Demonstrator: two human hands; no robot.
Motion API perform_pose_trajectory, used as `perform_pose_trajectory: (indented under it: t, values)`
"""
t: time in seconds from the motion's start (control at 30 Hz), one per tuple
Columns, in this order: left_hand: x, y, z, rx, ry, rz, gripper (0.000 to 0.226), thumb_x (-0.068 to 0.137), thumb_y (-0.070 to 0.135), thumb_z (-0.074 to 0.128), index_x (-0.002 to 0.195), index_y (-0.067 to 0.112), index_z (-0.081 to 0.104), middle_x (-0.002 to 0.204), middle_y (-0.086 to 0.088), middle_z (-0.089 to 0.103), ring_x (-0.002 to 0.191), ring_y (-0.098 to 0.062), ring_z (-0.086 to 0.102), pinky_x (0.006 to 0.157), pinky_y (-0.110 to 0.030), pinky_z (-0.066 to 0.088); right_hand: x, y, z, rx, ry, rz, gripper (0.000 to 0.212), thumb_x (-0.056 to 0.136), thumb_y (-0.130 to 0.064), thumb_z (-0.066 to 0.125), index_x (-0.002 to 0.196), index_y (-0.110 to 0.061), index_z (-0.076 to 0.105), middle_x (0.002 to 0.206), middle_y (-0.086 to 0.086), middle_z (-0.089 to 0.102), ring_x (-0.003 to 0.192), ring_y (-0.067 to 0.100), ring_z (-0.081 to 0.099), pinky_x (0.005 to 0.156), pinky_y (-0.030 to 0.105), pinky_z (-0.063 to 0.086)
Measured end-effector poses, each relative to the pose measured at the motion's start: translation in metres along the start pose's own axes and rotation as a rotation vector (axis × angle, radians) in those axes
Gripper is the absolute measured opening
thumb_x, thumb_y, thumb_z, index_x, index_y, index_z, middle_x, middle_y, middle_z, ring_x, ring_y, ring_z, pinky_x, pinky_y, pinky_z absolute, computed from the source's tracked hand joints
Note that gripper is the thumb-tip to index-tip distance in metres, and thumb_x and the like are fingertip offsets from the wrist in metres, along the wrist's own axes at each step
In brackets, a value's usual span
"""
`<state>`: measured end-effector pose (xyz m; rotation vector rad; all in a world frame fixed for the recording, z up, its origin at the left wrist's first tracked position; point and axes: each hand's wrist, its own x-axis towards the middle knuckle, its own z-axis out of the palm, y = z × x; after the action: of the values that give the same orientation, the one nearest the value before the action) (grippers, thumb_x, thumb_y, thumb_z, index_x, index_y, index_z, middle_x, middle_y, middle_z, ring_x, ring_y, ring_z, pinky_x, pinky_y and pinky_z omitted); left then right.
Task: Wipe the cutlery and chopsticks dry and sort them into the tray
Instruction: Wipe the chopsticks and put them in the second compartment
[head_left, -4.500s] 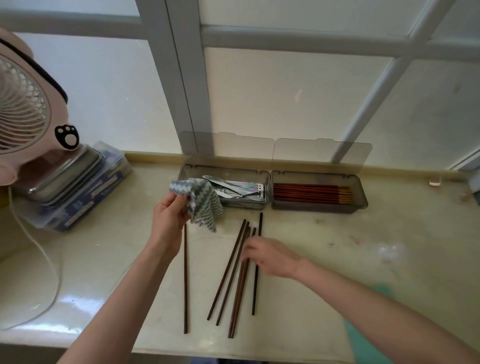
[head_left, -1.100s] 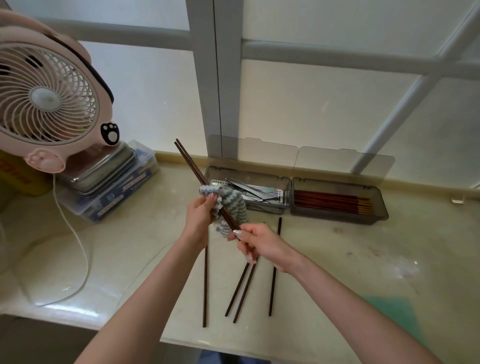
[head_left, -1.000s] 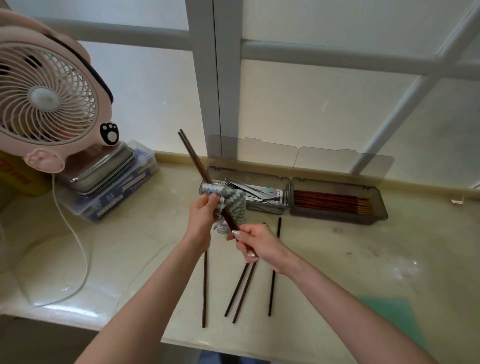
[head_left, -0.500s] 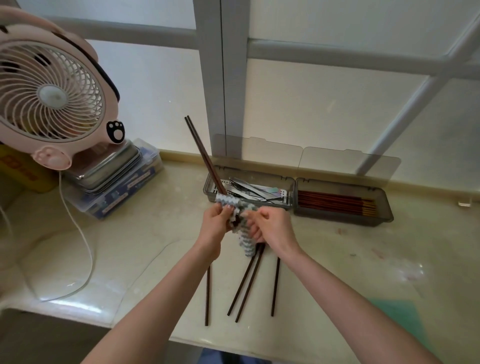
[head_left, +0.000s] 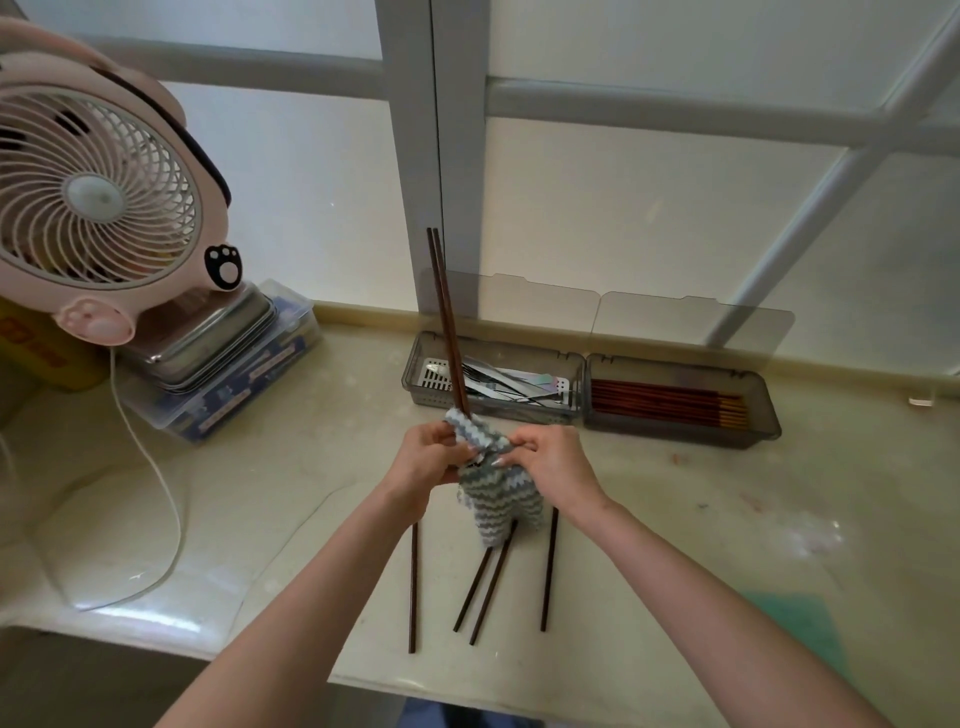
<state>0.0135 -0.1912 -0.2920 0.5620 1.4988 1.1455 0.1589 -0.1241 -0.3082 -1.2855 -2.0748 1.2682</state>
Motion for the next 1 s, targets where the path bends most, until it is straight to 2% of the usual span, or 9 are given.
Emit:
perform_pose_trajectory:
  t: [0.07, 0.17, 0.27, 0.33, 0.47, 0.6, 0.7, 0.83, 1.0]
  values:
    - [0.001, -0.001, -0.001, -0.024, -0.022, -0.021, 0.015, 0.086, -0.010, 0.052, 0.094, -0.001, 0.061, 0.087, -0.009, 0.067, 0.075, -0.017, 0.066, 0.064, -0.024, 0.057, -0.001, 0.002, 0.002, -0.013, 0.044, 0.013, 0.007, 0.076, -0.008, 0.074, 0.070, -0.008, 0.071, 0.061, -0.002, 0.064, 0.058, 0.006, 0.057, 0.053, 0.018, 0.042]
    - [0.002, -0.002, -0.004, -0.036, -0.044, -0.031, 0.017, 0.085, -0.009, 0.053, 0.100, -0.005, 0.062, 0.091, -0.011, 0.067, 0.078, -0.019, 0.065, 0.067, -0.023, 0.057, 0.000, 0.007, -0.001, 0.053, 0.044, 0.049, 0.022, 0.069, -0.023, 0.081, 0.072, -0.015, 0.061, 0.071, 0.003, 0.069, 0.069, 0.017, 0.066, 0.061, 0.030, 0.052]
    - [0.003, 0.001, -0.006, -0.020, -0.083, -0.032, 0.017, 0.085, -0.010, 0.053, 0.095, -0.002, 0.063, 0.089, -0.009, 0.067, 0.079, -0.018, 0.064, 0.068, -0.021, 0.055, 0.001, 0.004, -0.007, 0.221, -0.050, 0.065, 0.034, 0.074, -0.033, 0.077, 0.102, -0.024, 0.060, 0.093, -0.007, 0.070, 0.086, 0.006, 0.066, 0.071, 0.023, 0.053]
    - [0.002, 0.001, -0.005, 0.018, -0.131, -0.040, 0.019, 0.084, -0.013, 0.052, 0.092, 0.000, 0.063, 0.088, -0.009, 0.066, 0.080, -0.019, 0.063, 0.069, -0.021, 0.055, 0.003, -0.001, -0.008, 0.286, -0.019, 0.038, 0.034, 0.080, -0.034, 0.071, 0.111, -0.024, 0.062, 0.102, -0.008, 0.067, 0.096, 0.005, 0.062, 0.080, 0.022, 0.049]
    - [0.000, -0.001, 0.003, 0.127, -0.204, -0.047, 0.022, 0.080, -0.017, 0.055, 0.085, 0.003, 0.063, 0.076, -0.005, 0.067, 0.067, -0.013, 0.065, 0.060, -0.020, 0.054, 0.009, -0.014, -0.007, 0.459, -0.031, 0.105, 0.028, 0.088, -0.038, 0.061, 0.105, -0.019, 0.069, 0.100, -0.004, 0.071, 0.099, 0.011, 0.064, 0.082, 0.022, 0.050]
    - [0.000, -0.003, 0.009, 0.198, -0.200, -0.063, 0.022, 0.076, -0.018, 0.059, 0.076, 0.004, 0.062, 0.059, 0.003, 0.067, 0.052, -0.006, 0.063, 0.052, -0.019, 0.052, 0.016, -0.023, -0.010, 0.542, -0.032, 0.155, 0.023, 0.091, -0.034, 0.057, 0.091, -0.017, 0.072, 0.080, -0.003, 0.073, 0.078, 0.004, 0.067, 0.078, 0.026, 0.049]
    - [0.000, -0.004, 0.010, 0.211, -0.195, -0.075, 0.021, 0.075, -0.016, 0.061, 0.074, 0.005, 0.062, 0.060, 0.001, 0.067, 0.052, -0.006, 0.063, 0.052, -0.019, 0.053, 0.018, -0.023, -0.010, 0.560, -0.043, 0.153, 0.019, 0.092, -0.028, 0.058, 0.089, -0.015, 0.072, 0.076, -0.001, 0.072, 0.075, 0.007, 0.067, 0.080, 0.029, 0.048]
    - [0.000, -0.006, 0.012, 0.216, -0.186, -0.072, 0.019, 0.078, -0.011, 0.061, 0.072, 0.007, 0.063, 0.064, -0.001, 0.065, 0.058, -0.011, 0.061, 0.054, -0.020, 0.051, 0.018, -0.021, -0.012, 0.524, -0.059, 0.153, 0.020, 0.091, -0.027, 0.060, 0.090, -0.012, 0.072, 0.083, -0.003, 0.072, 0.081, 0.003, 0.066, 0.077, 0.025, 0.047]
    - [0.006, -0.006, 0.017, 0.197, -0.137, -0.034, 0.015, 0.083, -0.003, 0.060, 0.073, 0.008, 0.064, 0.068, -0.001, 0.065, 0.062, -0.012, 0.060, 0.057, -0.022, 0.048, 0.018, -0.027, -0.021, 0.463, -0.085, 0.141, 0.018, 0.089, -0.027, 0.062, 0.091, -0.012, 0.072, 0.087, -0.007, 0.072, 0.086, 0.001, 0.065, 0.086, 0.028, 0.047]
